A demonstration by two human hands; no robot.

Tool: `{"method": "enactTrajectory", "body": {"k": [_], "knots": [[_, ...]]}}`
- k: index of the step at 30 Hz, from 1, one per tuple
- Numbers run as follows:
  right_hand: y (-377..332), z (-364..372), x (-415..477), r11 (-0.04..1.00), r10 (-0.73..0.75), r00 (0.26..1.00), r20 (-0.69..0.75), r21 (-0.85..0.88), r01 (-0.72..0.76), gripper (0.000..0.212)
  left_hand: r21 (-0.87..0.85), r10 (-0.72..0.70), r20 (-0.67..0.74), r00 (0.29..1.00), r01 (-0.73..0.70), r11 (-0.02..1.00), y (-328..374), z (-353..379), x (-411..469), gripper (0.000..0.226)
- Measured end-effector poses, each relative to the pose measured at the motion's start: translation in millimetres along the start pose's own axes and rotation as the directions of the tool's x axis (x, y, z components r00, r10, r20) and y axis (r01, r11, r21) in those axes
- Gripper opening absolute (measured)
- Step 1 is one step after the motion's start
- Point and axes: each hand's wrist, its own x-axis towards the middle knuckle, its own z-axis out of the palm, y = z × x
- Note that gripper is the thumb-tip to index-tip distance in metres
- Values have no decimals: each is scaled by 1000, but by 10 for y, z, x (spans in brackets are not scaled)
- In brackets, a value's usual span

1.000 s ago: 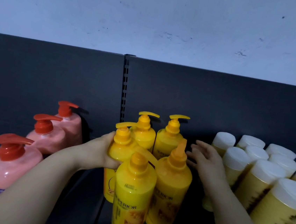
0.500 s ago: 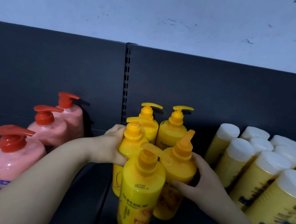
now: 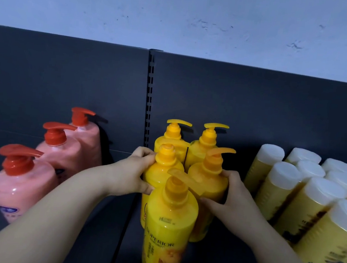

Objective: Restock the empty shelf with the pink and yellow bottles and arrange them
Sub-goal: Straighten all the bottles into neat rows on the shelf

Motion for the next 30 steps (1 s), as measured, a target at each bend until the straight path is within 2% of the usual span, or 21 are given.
{"method": "enactTrajectory", "body": {"k": [5, 10, 15, 17, 19, 20, 22, 24, 26, 28, 30], "knots": [[-33, 33, 74, 999, -7, 999, -33, -40, 6, 78, 30, 0, -90, 996, 3, 1000, 38, 43, 12, 63], [-32, 48, 86, 999, -9, 998, -66, -32, 7, 78, 108, -54, -148, 988, 71, 992, 106, 117, -10, 53], [56, 98, -45, 1000, -23, 997, -68, -11, 22, 80, 151, -45, -270, 962, 88, 985, 197, 252, -175, 77], [57, 152, -193, 992, -99, 977, -191, -94, 83, 67, 176, 12, -382, 924, 60, 983, 226, 349, -321, 75], [-11, 165, -364, 956, -287, 891, -352, -170, 240, 45, 213, 107, -465, 879, -6, 977, 235, 405, -462, 67], [-68, 154, -435, 937, -350, 860, -371, -149, 316, 38, 206, 134, -480, 867, -37, 978, 239, 415, -537, 64], [-208, 125, -543, 913, -405, 874, -269, -58, 405, 40, 158, 169, -427, 888, -111, 981, 274, 407, -680, 65], [-329, 137, -606, 913, -406, 911, -72, 8, 408, 55, 83, 205, -308, 929, -188, 979, 343, 406, -797, 70], [-364, 196, -629, 914, -399, 916, 40, -65, 401, 75, -1, 195, -247, 949, -201, 980, 390, 437, -845, 78], [-374, 239, -638, 897, -412, 911, 31, -159, 412, 87, -22, 154, -308, 939, -170, 985, 416, 482, -827, 79], [-364, 235, -629, 883, -431, 902, -1, -207, 422, 89, -20, 104, -387, 916, -121, 992, 445, 533, -799, 79]]}}
